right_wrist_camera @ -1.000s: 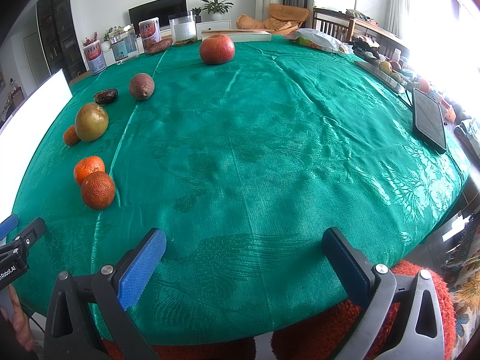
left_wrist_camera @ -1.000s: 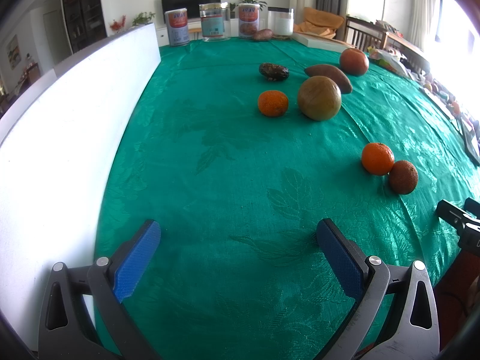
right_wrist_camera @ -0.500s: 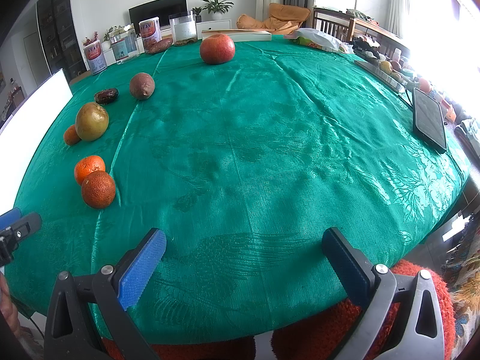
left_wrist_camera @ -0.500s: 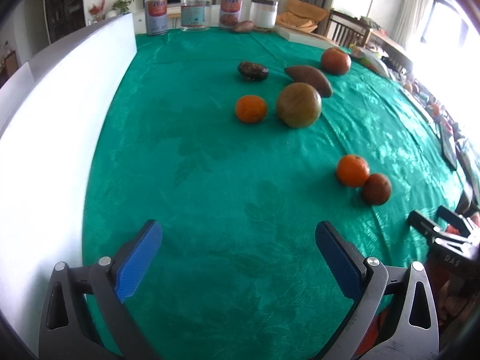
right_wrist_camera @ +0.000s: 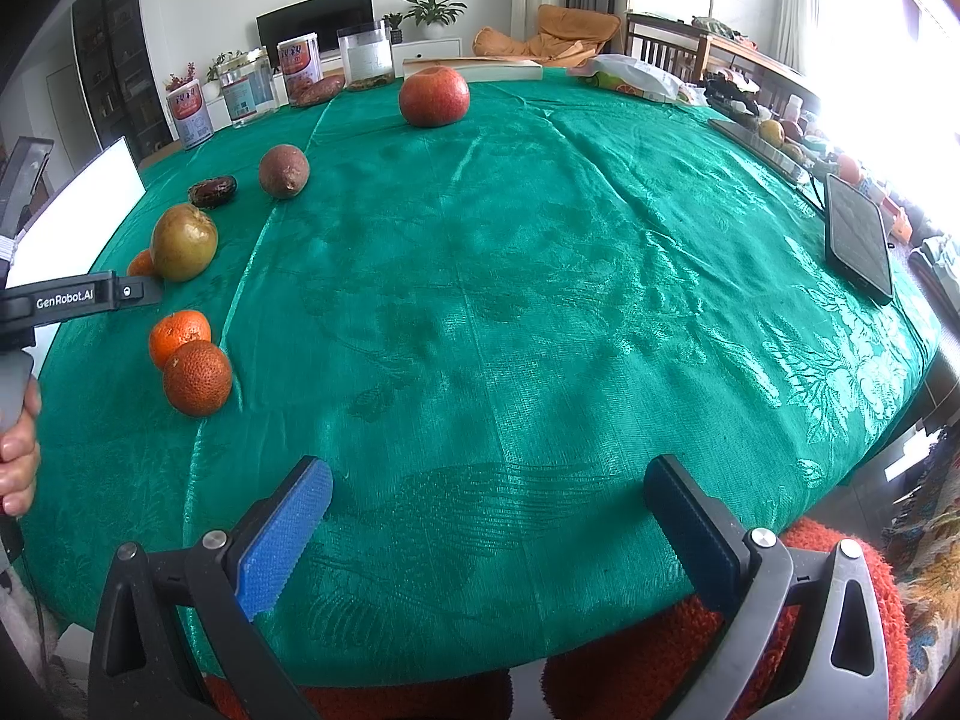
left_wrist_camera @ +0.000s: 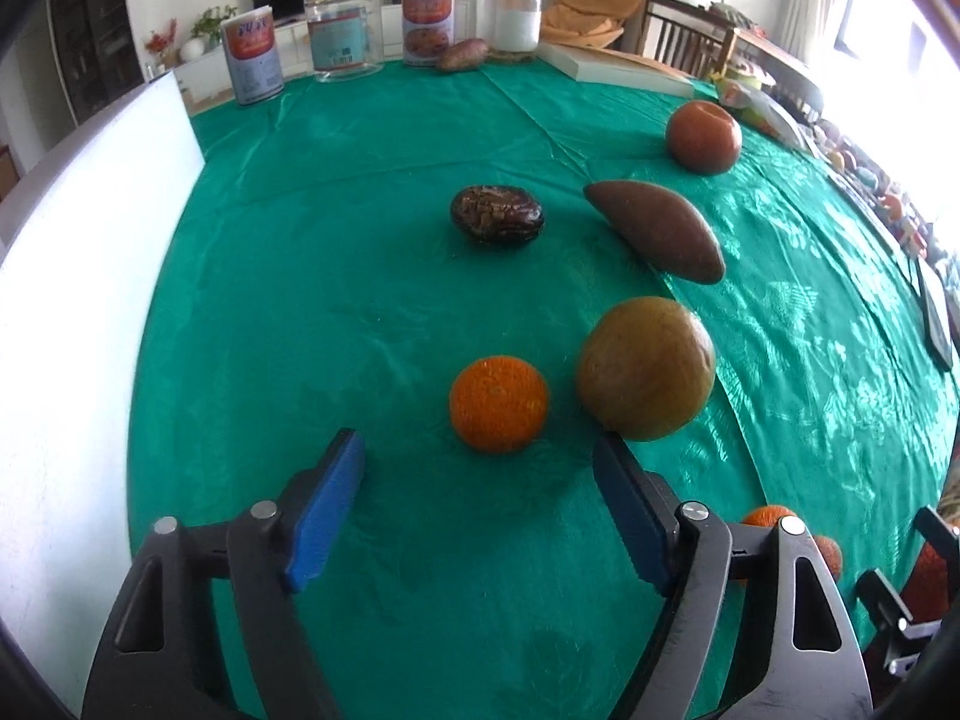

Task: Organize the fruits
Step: 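Lower the open left tool around the tangerine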

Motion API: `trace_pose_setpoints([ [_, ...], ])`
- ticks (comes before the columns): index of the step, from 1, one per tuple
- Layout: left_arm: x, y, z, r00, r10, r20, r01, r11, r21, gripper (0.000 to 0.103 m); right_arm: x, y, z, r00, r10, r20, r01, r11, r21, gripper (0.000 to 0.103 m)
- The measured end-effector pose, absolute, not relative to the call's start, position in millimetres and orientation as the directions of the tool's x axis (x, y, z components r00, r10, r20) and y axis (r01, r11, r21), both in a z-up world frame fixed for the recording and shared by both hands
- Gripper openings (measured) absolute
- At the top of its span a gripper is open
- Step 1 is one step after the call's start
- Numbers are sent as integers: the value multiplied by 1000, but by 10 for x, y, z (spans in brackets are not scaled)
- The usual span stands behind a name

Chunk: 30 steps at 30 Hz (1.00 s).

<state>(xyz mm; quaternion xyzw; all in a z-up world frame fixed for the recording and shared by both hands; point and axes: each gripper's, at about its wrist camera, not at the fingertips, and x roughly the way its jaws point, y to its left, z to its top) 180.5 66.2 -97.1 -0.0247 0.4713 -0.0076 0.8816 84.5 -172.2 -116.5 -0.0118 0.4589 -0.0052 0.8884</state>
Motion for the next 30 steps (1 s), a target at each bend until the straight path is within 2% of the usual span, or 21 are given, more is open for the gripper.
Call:
trace_pose_setpoints([
  [2,1826,681,-962,570,-48,-821,-6,998,-62,68,845,-1724,-1163,579,-22,-815,1,1000,-26,103],
  [3,1834,686,-965,572,-50,-818,-3,998,-63,58,847,-1724,-1163,579,-23,-815,2,1000,-27,103],
  [4,1832,686,-973,573,-48,-818,-2,998,-60,52,846,-1725,-1162,579,-24,-815,3,1000,-27,103],
  [6,1808,696,-958,583,-53,-811,5,998,-62,30,849,-1724,-1163,579,-24,-815,3,1000,-27,103],
  [14,1402,857,-821,590,-39,-807,-66,993,-97,30,847,-1724,-1166,580,-24,-814,3,1000,-27,103],
  [21,952,816,-854,584,-31,-811,-49,996,-74,31,843,-1724,-1168,580,-24,-814,2,1000,-27,103],
  [25,872,765,-963,584,-24,-811,-33,998,-53,33,849,-1729,-1161,582,-21,-813,-2,1000,-28,103],
  [26,862,759,-970,587,-16,-809,-34,998,-44,39,847,-1731,-1159,582,-21,-813,-3,1000,-28,103],
  [28,864,745,-981,590,-6,-807,-32,999,-31,56,845,-1730,-1159,583,-21,-812,-2,1000,-28,103],
  [29,867,745,-997,589,4,-808,-38,999,-23,73,843,-1730,-1158,583,-21,-812,-2,1000,-28,103],
  [30,862,748,-1021,589,16,-808,-45,999,-14,81,843,-1730,-1159,583,-22,-812,-2,1000,-28,103],
])
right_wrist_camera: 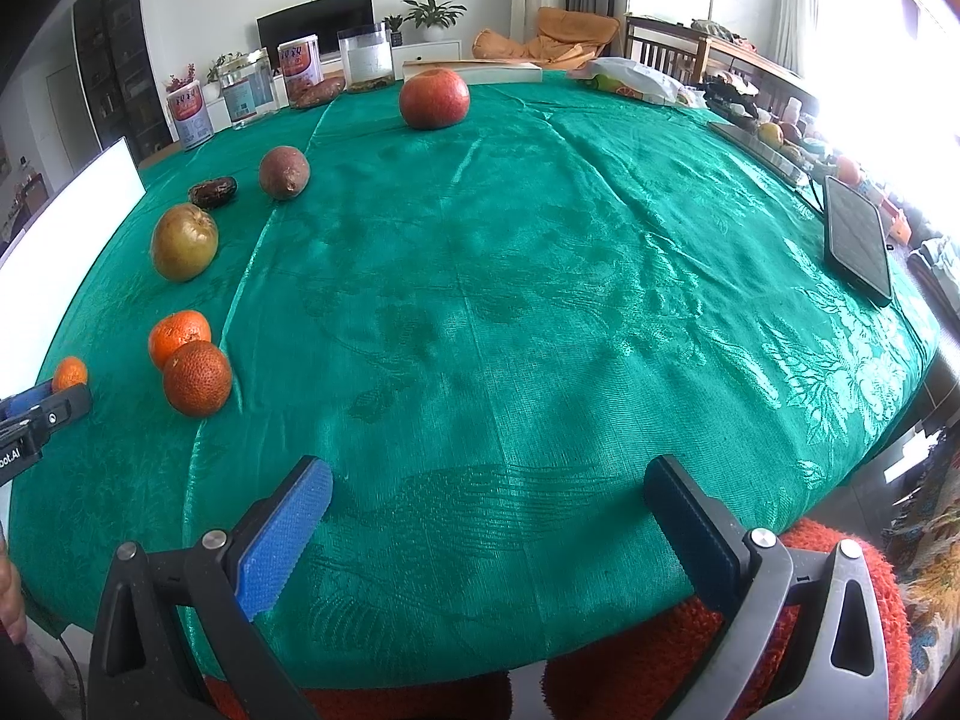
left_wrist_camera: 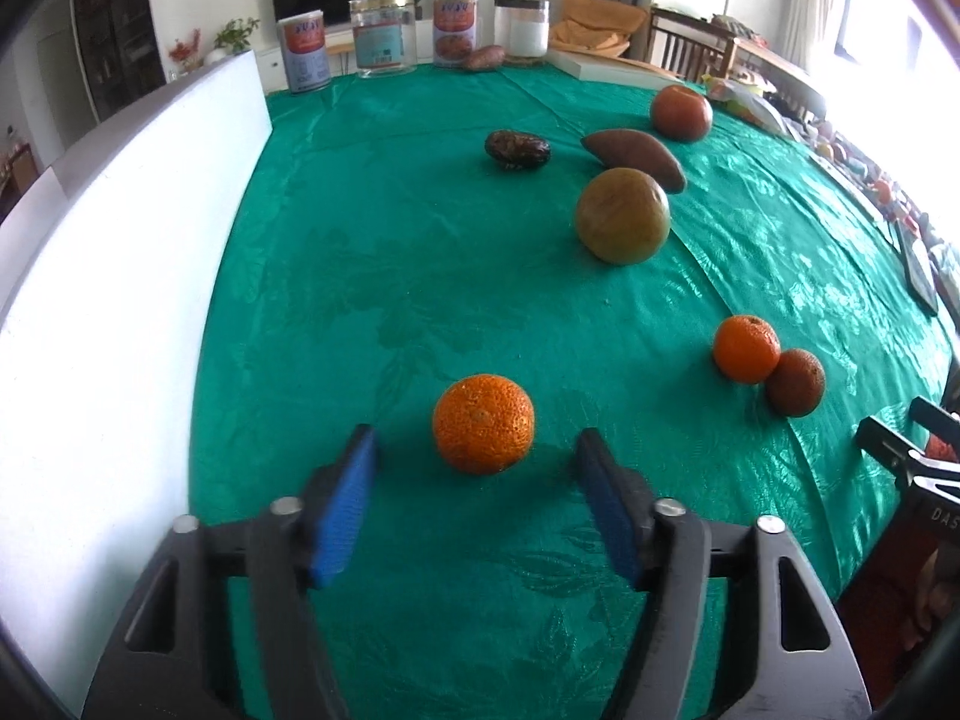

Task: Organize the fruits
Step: 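Lower the open left tool around the tangerine, then close the left tool on the tangerine while the right tool grasps the brown round fruit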

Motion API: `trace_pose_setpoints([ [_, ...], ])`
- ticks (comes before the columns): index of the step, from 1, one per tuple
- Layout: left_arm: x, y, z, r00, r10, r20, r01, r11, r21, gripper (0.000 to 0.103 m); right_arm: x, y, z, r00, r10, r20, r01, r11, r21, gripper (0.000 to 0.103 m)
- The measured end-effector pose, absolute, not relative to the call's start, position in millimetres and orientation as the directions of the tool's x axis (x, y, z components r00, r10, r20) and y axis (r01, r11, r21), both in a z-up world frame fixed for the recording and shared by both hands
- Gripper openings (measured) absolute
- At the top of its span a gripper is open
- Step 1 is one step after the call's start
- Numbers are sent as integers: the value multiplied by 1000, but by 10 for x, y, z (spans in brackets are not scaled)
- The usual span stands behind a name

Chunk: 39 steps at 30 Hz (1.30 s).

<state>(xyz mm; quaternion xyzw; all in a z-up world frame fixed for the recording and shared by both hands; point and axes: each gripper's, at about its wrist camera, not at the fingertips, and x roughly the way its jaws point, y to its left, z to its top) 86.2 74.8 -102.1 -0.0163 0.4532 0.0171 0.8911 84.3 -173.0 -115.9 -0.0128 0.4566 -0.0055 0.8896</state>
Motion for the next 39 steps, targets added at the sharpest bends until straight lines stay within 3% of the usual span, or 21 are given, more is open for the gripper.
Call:
trace_pose_setpoints([
  [3,825,791,-1055,606,34,-795,-67,998,-9,91,843,-1730,-1159,583,-21,-812,-3,1000,-28,103],
  [9,847,823,-1071,595,47,-802,-84,996,-4,97,842,-1731,-1161,584,-22,-812,-2,1000,-28,103],
  [39,852,818,-1074,593,45,-804,-81,997,-4,99,840,-1734,-1151,586,-22,-810,-3,1000,-30,103],
])
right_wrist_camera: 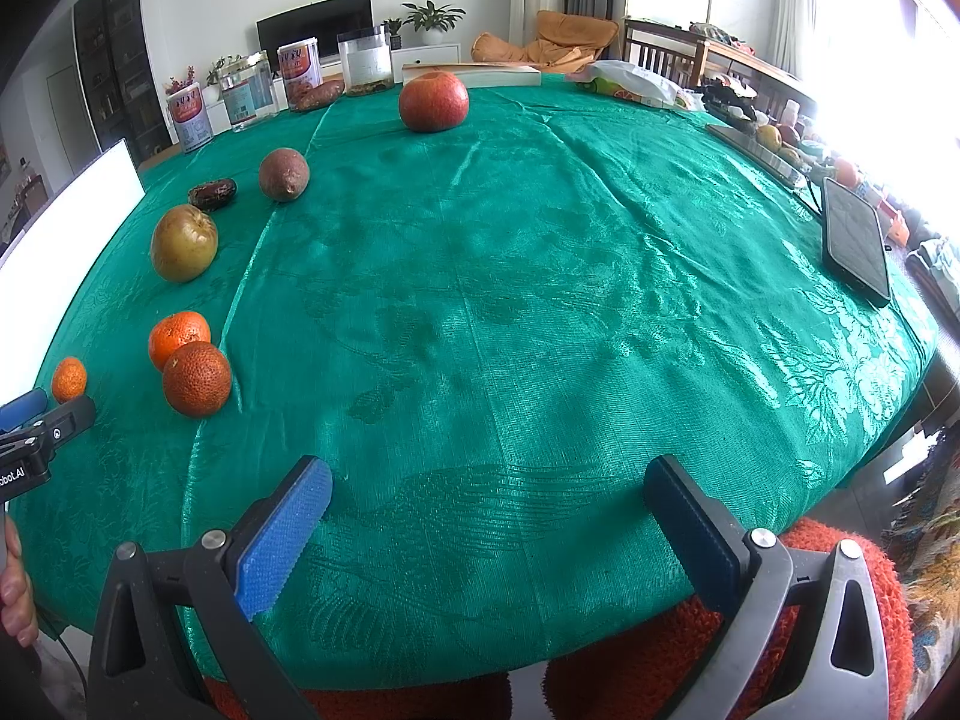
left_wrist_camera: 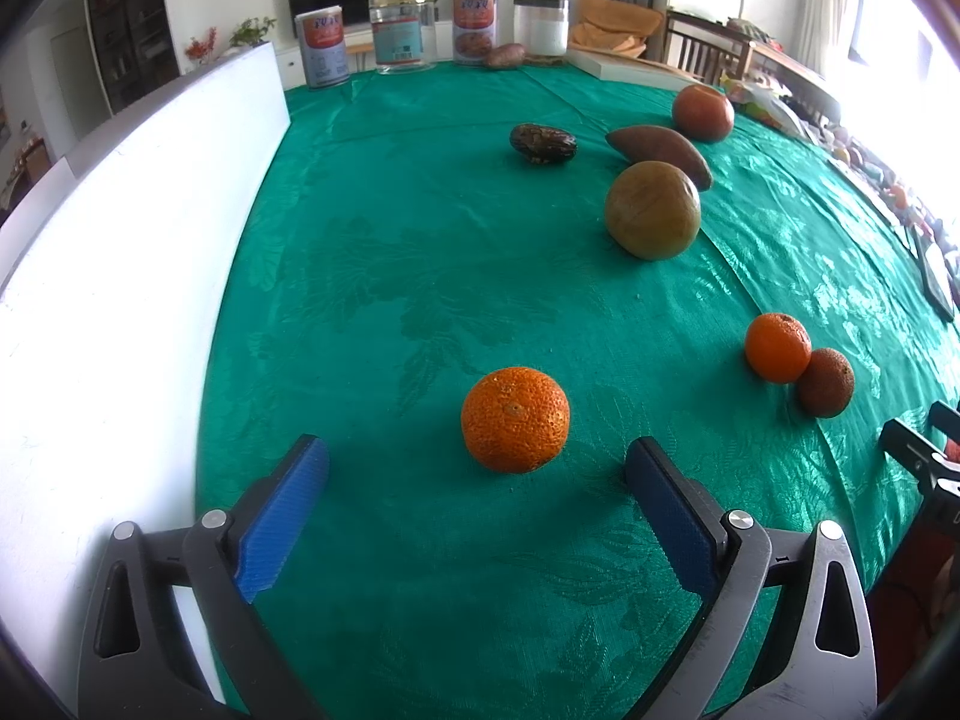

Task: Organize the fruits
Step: 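Close the left tool on the tangerine while the right tool grasps the brown round fruit, then carry both fruits over the white box and open both tools to drop them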

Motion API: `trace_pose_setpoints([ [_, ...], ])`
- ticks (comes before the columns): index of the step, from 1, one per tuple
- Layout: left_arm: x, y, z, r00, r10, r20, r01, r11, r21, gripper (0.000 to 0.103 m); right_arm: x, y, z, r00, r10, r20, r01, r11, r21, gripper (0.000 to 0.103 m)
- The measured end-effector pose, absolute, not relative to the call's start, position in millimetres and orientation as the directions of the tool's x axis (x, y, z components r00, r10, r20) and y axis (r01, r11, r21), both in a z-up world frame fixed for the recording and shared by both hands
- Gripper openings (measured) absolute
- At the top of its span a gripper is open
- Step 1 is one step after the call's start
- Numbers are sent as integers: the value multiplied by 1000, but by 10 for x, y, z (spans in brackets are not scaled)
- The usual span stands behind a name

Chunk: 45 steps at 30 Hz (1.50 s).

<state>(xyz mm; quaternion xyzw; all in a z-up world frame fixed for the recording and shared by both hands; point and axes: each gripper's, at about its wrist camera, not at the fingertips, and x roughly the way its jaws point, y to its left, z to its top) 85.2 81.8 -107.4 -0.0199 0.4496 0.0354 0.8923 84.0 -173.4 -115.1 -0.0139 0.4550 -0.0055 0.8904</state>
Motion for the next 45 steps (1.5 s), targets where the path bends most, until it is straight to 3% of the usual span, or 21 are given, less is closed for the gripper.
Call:
trace_pose_setpoints([
  [3,850,818,-1070,592,29,-805,-71,997,-16,99,835,-1733,-1149,585,-22,-811,-3,1000,-29,103],
  [7,773,861,-1019,623,-87,-777,-20,992,-127,96,838,-1736,-1138,585,-22,-810,-4,1000,-30,103],
  [11,811,807,-1013,628,-64,-776,-8,996,-88,80,845,-1732,-1146,584,-25,-812,3,1000,-28,103],
  [13,851,790,-998,636,-65,-769,-6,996,-89,65,861,-1750,-1127,568,-20,-823,7,1000,-19,103],
  [15,887,769,-979,638,-89,-765,9,994,-108,30,876,-1763,-1025,565,-29,-824,29,999,-15,103],
  [21,793,807,-871,652,-137,-745,1,984,-180,29,1309,-998,-411,577,236,-782,-262,960,97,102],
  [24,699,860,-783,648,-149,-747,-19,977,-211,29,1781,-443,-443,500,272,-822,-368,926,83,102],
  [26,628,901,-710,644,-156,-749,-34,972,-232,29,2118,-115,-696,411,205,-889,-397,918,28,101],
  [28,549,940,-628,642,-168,-749,-41,967,-251,29,2339,89,-943,348,139,-927,-407,913,-16,87],
  [29,506,957,-582,642,-178,-745,-38,964,-263,29,2403,132,-1039,326,113,-939,-407,913,-32,72],
  [30,458,972,-530,645,-188,-741,-33,961,-273,29,2447,152,-1097,315,93,-945,-404,914,-45,47],
  [33,325,995,-372,655,-215,-725,-14,955,-295,29,2463,87,-1095,334,85,-939,-385,921,-53,46],
  [37,187,1052,-140,658,-276,-700,15,935,-354,29,2351,-112,-856,359,176,-917,-356,934,40,46],
  [41,48,1214,249,705,-304,-641,37,918,-395,29,2146,-106,-391,376,350,-858,-377,903,204,46],
  [45,-94,1629,614,778,-208,-593,-44,923,-382,29,1876,284,85,337,546,-767,-489,798,352,46],
])
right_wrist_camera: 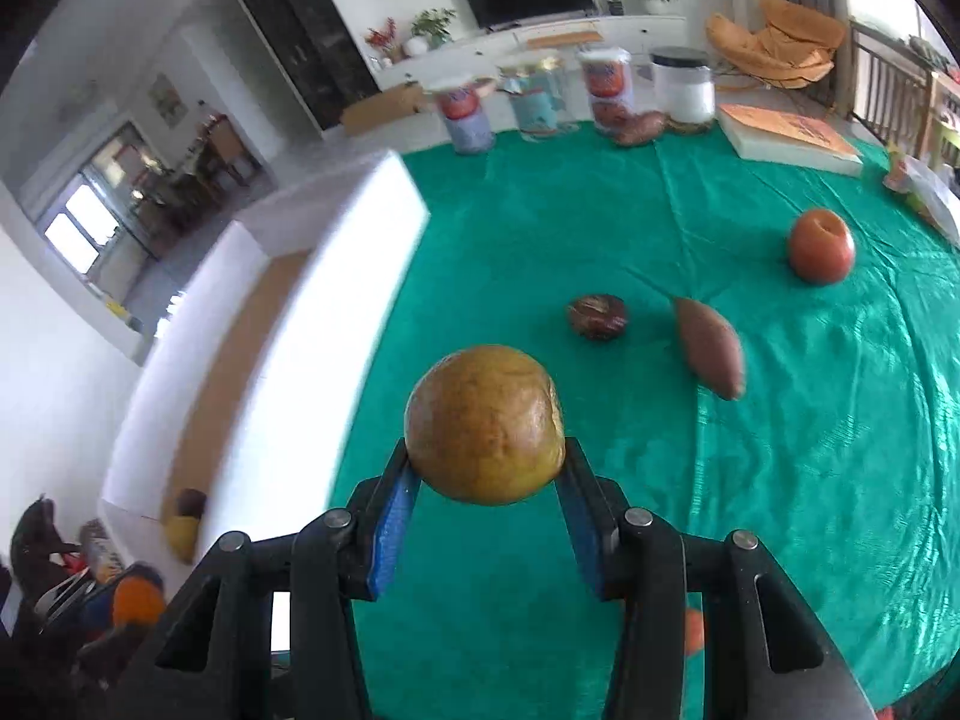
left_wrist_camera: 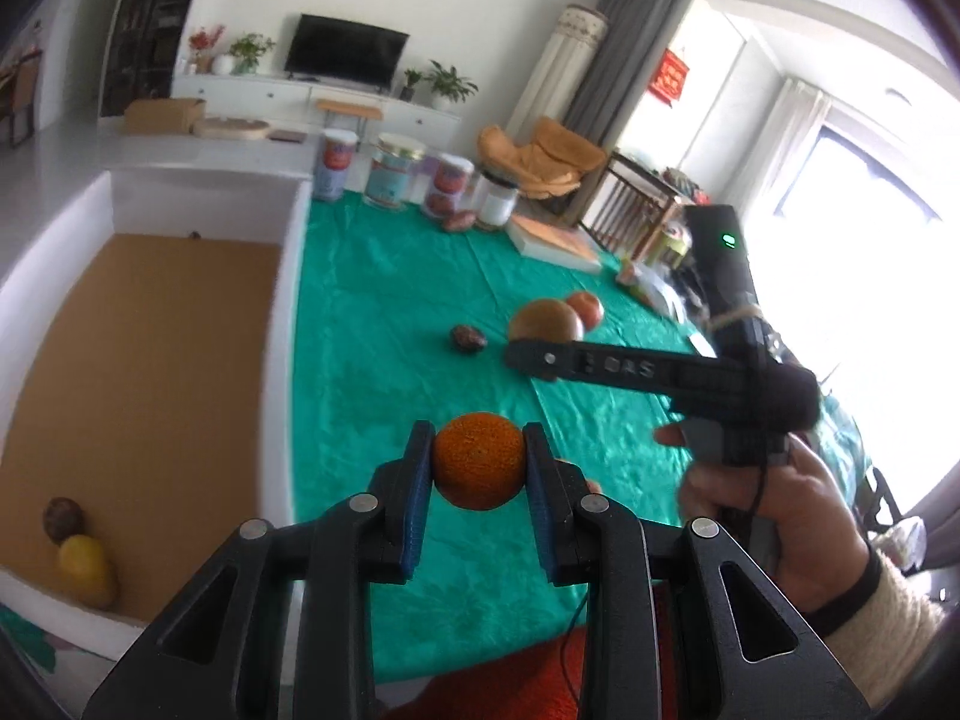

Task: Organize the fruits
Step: 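Carry both fruits over the white box and open both tools to drop them, then withdraw both open tools from the box back over the table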

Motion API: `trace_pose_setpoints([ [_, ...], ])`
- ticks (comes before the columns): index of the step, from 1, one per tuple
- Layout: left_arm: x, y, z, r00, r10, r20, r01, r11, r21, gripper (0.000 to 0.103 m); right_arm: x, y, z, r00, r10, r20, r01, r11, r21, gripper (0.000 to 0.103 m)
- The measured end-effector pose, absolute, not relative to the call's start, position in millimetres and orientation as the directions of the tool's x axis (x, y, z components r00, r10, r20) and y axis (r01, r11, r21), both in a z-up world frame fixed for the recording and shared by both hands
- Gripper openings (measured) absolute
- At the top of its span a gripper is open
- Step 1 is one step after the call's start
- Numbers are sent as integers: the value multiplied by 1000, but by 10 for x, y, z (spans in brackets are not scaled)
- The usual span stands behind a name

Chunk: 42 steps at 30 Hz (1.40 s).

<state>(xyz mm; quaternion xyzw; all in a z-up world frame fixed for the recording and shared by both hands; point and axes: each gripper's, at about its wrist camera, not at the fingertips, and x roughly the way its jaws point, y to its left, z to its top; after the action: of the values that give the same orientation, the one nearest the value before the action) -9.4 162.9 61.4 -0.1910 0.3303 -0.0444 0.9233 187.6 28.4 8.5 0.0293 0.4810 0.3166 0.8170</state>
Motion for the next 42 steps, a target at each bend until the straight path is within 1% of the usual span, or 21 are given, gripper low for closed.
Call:
trace_pose_setpoints([
  [3,-174,2076,674,793,-96,-601,-169,914,-369,29,1556,787,263,246,655,-714,-596,683,421,46],
  [6,-217,2506,534,751,25,-659,-314,892,-325,29,1258,1332,199,118,706,-699,-671,576,467,46],
  [10,-266,2945,209,658,164,-735,-482,842,-244,30,978,1883,-99,35,675,-737,-729,522,443,46],
  [14,-300,3164,-74,584,227,-779,-580,788,-206,31,834,2167,-388,15,629,-777,-753,518,405,46],
  [16,-279,3179,-149,562,257,-786,-600,781,-173,39,797,2236,-457,27,613,-790,-756,529,385,48],
  [18,-264,3156,-177,554,274,-786,-605,781,-154,57,831,2233,-481,50,606,-794,-753,545,369,49],
  [20,-278,3114,-160,560,285,-778,-605,782,-148,65,832,2177,-415,69,627,-776,-749,547,375,51],
  [22,-262,3042,-120,573,292,-766,-599,787,-149,70,824,2039,-291,106,646,-756,-745,555,370,57],
  [24,-282,2960,-42,601,290,-745,-582,797,-160,76,853,1800,-117,157,662,-732,-738,572,359,63],
  [25,-267,2891,-3,619,284,-732,-566,808,-166,77,870,1661,-43,183,670,-720,-732,581,354,64],
  [27,-245,2720,86,658,261,-706,-519,837,-173,83,930,1321,60,244,669,-702,-711,615,340,73],
  [29,-195,2487,160,696,217,-684,-452,874,-182,85,991,935,98,302,645,-702,-671,667,324,79],
  [31,-127,2224,206,726,153,-670,-371,908,-194,86,1034,515,91,342,609,-716,-619,719,316,79],
  [34,30,1783,214,747,44,-663,-242,947,-210,91,1019,-141,42,437,490,-754,-516,824,236,85],
  [35,88,1633,196,746,12,-666,-204,956,-211,92,1016,-350,8,469,445,-763,-478,854,205,88],
  [36,143,1491,171,739,-18,-673,-170,963,-211,92,1015,-550,-45,498,398,-770,-436,883,174,90],
  [39,324,1107,8,703,-101,-704,-83,972,-221,92,1048,-1095,-258,580,238,-779,-288,955,77,90],
  [42,503,824,-206,666,-118,-736,-44,979,-197,92,1143,-1553,-500,617,152,-772,-151,986,74,90],
])
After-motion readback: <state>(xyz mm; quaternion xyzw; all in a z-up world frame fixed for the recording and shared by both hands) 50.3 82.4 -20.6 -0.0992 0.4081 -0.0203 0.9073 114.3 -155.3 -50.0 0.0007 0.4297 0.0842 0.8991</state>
